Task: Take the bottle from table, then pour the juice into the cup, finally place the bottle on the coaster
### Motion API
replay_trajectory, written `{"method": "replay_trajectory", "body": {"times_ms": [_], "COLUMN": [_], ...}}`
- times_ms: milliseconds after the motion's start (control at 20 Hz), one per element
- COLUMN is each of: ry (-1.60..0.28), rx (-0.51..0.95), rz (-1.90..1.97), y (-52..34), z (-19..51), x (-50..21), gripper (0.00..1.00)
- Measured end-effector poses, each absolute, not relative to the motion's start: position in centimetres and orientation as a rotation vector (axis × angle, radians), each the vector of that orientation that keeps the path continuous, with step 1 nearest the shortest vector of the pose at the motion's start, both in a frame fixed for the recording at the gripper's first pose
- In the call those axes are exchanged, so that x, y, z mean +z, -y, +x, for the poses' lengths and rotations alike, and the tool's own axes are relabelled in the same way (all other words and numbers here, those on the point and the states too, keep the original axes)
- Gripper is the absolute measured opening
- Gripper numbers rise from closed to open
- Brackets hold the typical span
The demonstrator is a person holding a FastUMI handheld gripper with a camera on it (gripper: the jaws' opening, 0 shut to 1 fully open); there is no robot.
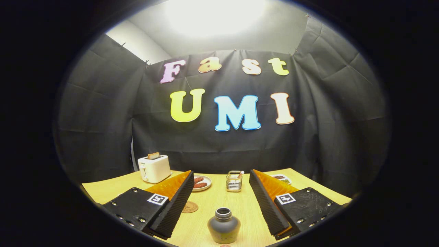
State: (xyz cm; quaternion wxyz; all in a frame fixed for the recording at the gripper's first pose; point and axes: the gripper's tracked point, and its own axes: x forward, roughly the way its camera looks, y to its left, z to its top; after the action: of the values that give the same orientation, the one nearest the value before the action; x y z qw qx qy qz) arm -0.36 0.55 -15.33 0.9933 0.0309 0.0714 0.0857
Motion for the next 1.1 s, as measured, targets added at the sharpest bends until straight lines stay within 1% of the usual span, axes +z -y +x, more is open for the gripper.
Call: {"method": "replay_trajectory", "body": {"times_ms": [550, 1100], "ry": [-0.320, -0.449], "rx": [0.238, 0.260], "rz": [0.018, -0.010], "y": [-0.8, -0.7], "z": [-1.5, -3.5], "x": [-23.4, -29.6], "gripper": [0.99, 0.99]}}
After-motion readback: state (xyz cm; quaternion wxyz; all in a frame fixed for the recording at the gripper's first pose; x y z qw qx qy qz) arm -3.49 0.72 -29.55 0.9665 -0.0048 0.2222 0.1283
